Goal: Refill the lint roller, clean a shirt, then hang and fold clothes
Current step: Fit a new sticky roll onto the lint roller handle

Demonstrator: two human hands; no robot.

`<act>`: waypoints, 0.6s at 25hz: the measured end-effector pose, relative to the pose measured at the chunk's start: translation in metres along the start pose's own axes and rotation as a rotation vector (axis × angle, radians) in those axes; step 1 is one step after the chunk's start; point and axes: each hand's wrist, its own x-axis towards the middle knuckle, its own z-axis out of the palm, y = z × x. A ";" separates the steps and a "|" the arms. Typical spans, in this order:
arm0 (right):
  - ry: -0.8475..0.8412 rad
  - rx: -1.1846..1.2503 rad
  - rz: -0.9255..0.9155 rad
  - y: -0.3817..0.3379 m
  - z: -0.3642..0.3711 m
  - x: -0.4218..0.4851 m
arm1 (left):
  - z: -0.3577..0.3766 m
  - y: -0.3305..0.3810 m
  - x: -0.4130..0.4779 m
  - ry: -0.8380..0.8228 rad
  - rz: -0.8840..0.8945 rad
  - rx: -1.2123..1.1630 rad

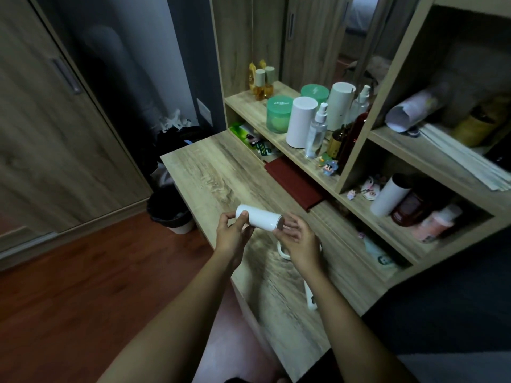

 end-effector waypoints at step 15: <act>-0.191 -0.161 0.043 -0.003 -0.013 0.004 | 0.004 0.012 -0.007 -0.136 -0.139 0.292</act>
